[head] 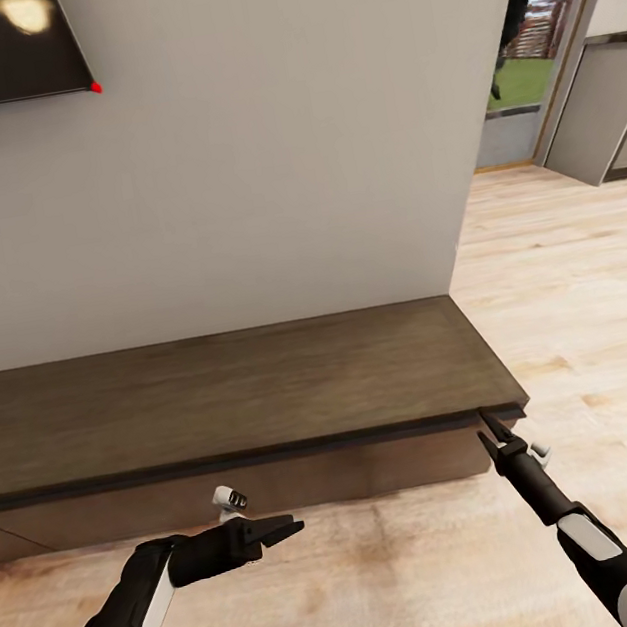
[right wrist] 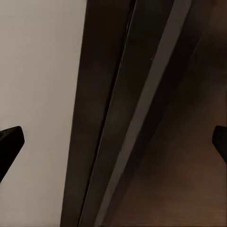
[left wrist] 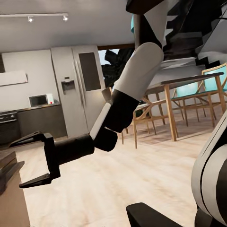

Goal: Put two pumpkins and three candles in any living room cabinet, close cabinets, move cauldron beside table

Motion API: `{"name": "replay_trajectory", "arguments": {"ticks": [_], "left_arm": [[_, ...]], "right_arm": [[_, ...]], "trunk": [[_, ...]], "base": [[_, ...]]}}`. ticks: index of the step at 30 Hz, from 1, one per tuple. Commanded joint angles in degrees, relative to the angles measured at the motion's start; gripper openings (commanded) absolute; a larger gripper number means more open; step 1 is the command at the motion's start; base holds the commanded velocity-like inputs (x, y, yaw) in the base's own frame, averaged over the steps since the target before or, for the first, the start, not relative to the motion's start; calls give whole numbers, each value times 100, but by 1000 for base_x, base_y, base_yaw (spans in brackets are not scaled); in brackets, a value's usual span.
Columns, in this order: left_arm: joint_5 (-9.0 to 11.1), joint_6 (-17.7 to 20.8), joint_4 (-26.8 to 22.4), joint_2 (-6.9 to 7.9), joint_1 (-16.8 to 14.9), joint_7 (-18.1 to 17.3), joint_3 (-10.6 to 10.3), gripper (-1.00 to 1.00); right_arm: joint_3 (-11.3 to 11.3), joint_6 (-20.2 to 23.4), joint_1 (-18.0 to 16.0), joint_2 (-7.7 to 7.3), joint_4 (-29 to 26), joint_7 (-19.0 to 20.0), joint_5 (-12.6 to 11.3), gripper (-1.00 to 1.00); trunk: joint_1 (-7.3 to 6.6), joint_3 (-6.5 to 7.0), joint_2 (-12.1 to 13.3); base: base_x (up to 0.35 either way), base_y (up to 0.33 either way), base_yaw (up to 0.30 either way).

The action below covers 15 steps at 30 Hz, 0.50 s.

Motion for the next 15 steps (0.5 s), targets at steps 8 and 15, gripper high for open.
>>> {"name": "replay_trajectory", "arguments": {"ticks": [8,15], "left_arm": [[27,60,0,0,-2,-10,-22,100],[30,60,0,3,-2,-9,-23,100]], "right_arm": [[-17,60,-3,17,280,26,-43,100],[-23,60,-3,20,368,12,-43,100]], "trunk": [[1,-4,-2],[1,-4,-2]], "base": [[67,-11,0],[24,-12,0]]}}
